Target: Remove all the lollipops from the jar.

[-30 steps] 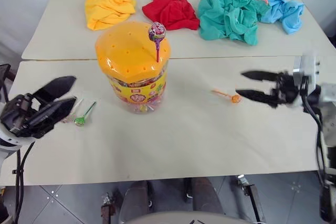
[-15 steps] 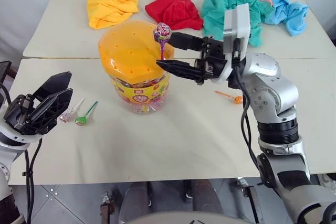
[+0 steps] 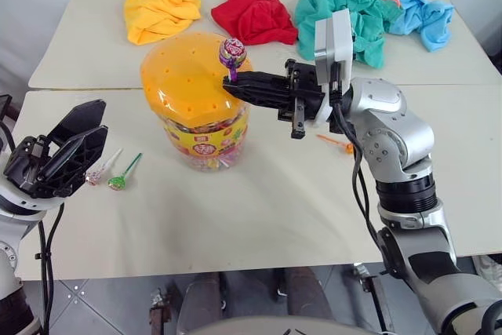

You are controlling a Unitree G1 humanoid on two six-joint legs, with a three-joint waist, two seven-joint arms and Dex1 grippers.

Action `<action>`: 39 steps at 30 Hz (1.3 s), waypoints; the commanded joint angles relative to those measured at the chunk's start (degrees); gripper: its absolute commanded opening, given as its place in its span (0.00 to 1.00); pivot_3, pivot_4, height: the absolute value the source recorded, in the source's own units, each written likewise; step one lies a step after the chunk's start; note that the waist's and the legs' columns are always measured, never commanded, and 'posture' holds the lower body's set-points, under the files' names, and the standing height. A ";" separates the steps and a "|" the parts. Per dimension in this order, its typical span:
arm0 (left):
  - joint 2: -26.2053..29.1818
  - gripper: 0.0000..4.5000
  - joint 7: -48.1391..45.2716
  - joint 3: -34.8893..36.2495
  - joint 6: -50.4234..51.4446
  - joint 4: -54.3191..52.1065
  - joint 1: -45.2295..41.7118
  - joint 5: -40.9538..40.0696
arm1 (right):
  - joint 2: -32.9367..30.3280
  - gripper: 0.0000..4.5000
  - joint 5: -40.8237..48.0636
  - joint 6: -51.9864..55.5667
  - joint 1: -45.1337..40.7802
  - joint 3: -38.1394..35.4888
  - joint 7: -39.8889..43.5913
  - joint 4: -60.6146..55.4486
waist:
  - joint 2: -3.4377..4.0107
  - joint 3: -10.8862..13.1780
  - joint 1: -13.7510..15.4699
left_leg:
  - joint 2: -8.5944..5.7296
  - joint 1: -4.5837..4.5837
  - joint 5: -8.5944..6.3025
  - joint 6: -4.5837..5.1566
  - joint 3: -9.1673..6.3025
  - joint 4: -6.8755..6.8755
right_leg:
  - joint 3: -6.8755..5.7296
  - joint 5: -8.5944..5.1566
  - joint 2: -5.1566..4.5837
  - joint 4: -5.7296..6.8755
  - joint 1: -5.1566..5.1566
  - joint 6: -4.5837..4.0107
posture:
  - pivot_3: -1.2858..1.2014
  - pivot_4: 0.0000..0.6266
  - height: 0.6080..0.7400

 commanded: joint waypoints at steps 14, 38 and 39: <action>8.73 0.74 -13.31 -10.04 -3.99 -3.63 2.14 14.57 | -38.55 0.00 -5.37 4.15 11.28 -14.01 7.25 5.93 | -0.04 -0.02 1.51 | 0.00 -0.03 -0.15 0.10 0.17 -0.07 | 0.01 0.01 0.04 -0.33 0.02 0.01 | 0.52 0.24 1.00; 5.62 0.74 -9.07 -10.37 -11.80 4.89 0.33 25.13 | -34.68 0.85 -10.47 -17.66 28.84 -21.91 6.36 19.85 | 0.13 0.04 0.22 | 0.08 0.10 -0.12 0.11 0.43 0.15 | 0.27 0.01 0.05 -0.21 0.03 0.02 | 0.52 0.24 1.00; 5.96 0.74 -8.14 -10.01 -11.69 6.26 0.28 26.23 | -32.30 0.93 -5.25 -15.96 27.17 -23.08 7.37 15.69 | 0.16 0.04 0.05 | 0.09 0.10 -0.12 0.11 0.43 0.19 | 0.29 0.01 0.05 -0.15 0.02 0.02 | 0.52 0.24 1.00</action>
